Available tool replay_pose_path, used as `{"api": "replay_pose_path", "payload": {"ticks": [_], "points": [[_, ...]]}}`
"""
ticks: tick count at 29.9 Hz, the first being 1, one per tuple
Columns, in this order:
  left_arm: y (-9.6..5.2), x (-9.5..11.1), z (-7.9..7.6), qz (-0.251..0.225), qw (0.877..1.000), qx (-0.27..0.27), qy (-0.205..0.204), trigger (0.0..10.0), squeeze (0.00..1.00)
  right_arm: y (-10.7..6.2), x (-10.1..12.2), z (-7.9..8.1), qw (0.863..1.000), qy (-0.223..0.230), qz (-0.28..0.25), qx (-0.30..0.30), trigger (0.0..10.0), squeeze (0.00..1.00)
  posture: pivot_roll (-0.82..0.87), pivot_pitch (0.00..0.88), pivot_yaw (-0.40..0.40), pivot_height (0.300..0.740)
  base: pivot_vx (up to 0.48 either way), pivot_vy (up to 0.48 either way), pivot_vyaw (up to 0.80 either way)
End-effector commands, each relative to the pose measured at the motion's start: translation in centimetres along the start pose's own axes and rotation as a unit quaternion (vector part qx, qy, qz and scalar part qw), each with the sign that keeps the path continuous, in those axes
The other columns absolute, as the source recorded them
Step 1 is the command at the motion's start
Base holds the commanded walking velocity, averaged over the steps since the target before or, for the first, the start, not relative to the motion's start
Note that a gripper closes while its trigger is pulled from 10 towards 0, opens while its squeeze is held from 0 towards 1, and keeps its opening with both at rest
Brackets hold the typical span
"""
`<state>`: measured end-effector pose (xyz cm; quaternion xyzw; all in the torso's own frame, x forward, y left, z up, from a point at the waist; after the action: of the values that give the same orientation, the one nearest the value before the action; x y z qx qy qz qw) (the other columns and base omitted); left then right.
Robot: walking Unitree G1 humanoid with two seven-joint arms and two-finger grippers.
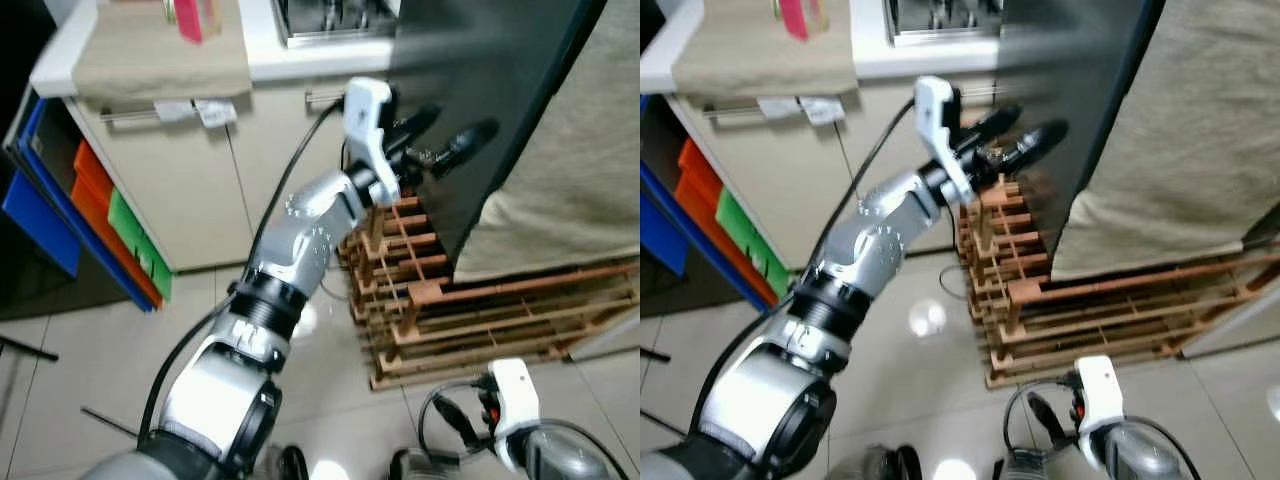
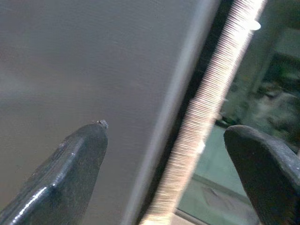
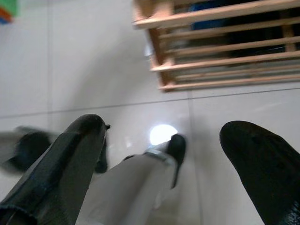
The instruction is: Restocking fridge
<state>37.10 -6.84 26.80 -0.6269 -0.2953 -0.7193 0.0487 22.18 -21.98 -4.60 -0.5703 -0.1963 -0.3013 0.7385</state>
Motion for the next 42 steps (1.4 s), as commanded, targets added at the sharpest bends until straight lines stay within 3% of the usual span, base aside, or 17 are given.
{"api": "replay_pose_path", "payload": {"ticks": [1, 6, 19, 20, 21, 22, 25, 26, 29, 30, 31, 33, 34, 36, 42], "points": [[1.3, -0.2, -2.6, -0.015, 0.999, -0.031, -0.024, 10.0, 0.00, 0.1, 0.2, -0.8, 1.000, -0.007, -0.007, -0.016, 10.0, 0.00, -0.28, 0.094, 0.076, 0.740, 0.000, 0.000, 0.00], [1.9, 0.2, -3.6, -0.018, 0.998, -0.061, -0.005, 10.0, 0.00, 0.3, -1.3, -3.4, 0.994, -0.030, -0.006, -0.102, 10.0, 0.00, -0.26, 0.096, 0.102, 0.740, 0.000, 0.000, 0.00], [1.9, -1.7, -3.9, 0.015, 0.998, -0.063, 0.007, 10.0, 0.00, 0.1, -1.5, -1.5, 0.994, -0.030, -0.034, -0.101, 10.0, 0.00, -0.26, 0.125, 0.141, 0.740, 0.000, 0.000, 0.00], [1.8, -2.3, -1.9, 0.031, 0.999, -0.007, 0.009, 10.0, 0.00, -0.4, 0.3, -1.0, 0.991, -0.030, -0.082, -0.102, 10.0, 0.00, -0.27, 0.128, 0.146, 0.740, 0.000, 0.000, 0.00], [1.8, -2.3, -1.9, 0.031, 0.999, -0.007, 0.009, 10.0, 0.00, -0.4, 0.3, -1.0, 0.991, -0.030, -0.082, -0.102, 10.0, 0.00, -0.27, 0.128, 0.146, 0.740, 0.000, 0.000, 0.00], [0.6, -2.4, 1.6, 0.041, 0.996, 0.075, 0.014, 10.0, 0.00, -2.2, 4.2, -0.2, 0.976, -0.052, -0.182, -0.109, 10.0, 0.00, -0.29, 0.128, 0.152, 0.740, 0.000, 0.000, 0.00], [-2.3, -1.9, 4.9, 0.033, 0.988, 0.151, 0.029, 10.0, 0.00, -5.3, 8.1, 1.0, 0.933, -0.083, -0.324, -0.135, 10.0, 0.00, -0.30, 0.127, 0.147, 0.740, 0.000, 0.000, 0.00], [-2.3, -1.9, 4.9, 0.033, 0.988, 0.151, 0.029, 10.0, 0.00, -5.3, 8.1, 1.0, 0.933, -0.083, -0.324, -0.135, 10.0, 0.00, -0.30, 0.127, 0.147, 0.740, 0.000, 0.000, 0.00], [-6.9, -1.5, 6.5, 0.033, 0.977, 0.202, 0.059, 10.0, 0.00, -9.3, 11.3, 3.7, 0.889, -0.104, -0.431, -0.115, 10.0, 0.00, -0.30, 0.115, 0.118, 0.740, 0.000, 0.000, 0.00], [-6.9, -1.5, 6.5, 0.033, 0.977, 0.202, 0.059, 10.0, 0.00, -9.3, 11.3, 3.7, 0.889, -0.104, -0.431, -0.115, 10.0, 0.00, -0.30, 0.115, 0.118, 0.740, 0.000, 0.000, 0.00], [-9.5, -1.9, 6.7, 0.043, 0.970, 0.231, 0.059, 10.0, 0.00, -11.3, 12.6, 5.6, 0.872, -0.106, -0.469, -0.093, 10.0, 0.00, -0.29, 0.103, 0.099, 0.740, 0.000, 0.000, 0.00], [-11.0, -2.3, 6.5, 0.051, 0.965, 0.249, 0.062, 10.0, 0.00, -12.3, 13.5, 6.9, 0.860, -0.109, -0.493, -0.076, 10.0, 0.00, -0.28, 0.100, 0.094, 0.740, 0.000, 0.000, 0.00], [-12.1, -2.6, 6.1, 0.056, 0.960, 0.267, 0.068, 10.0, 0.00, -13.0, 14.8, 7.8, 0.843, -0.119, -0.520, -0.063, 10.0, 0.00, -0.28, 0.091, 0.085, 0.740, 0.000, 0.000, 0.00], [-12.6, -3.2, 5.9, 0.066, 0.957, 0.276, 0.066, 10.0, 0.00, -13.2, 16.0, 8.1, 0.833, -0.117, -0.538, -0.057, 10.0, 0.00, -0.26, 0.079, 0.076, 0.740, 0.000, 0.000, 0.00], [-12.3, -4.1, 6.2, 0.075, 0.955, 0.278, 0.070, 10.0, 0.00, -11.9, 17.8, 7.9, 0.827, -0.111, -0.549, -0.052, 10.0, 0.00, -0.24, 0.047, 0.069, 0.740, 0.000, 0.000, 0.00]]}}
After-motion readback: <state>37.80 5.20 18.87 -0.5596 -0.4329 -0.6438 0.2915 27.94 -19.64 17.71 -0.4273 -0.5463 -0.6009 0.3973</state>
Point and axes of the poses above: a point about 5 cm out from each wrist's last joint towards the gripper, its own y axis pointing out of the wrist towards the gripper, its own x axis along the axis of the wrist's last joint, z = x × y, the point moved 6 cm from there along y, pointing out of the wrist towards the gripper, and after that the axes turned 15 degrees about y, right-handed, at the moved point
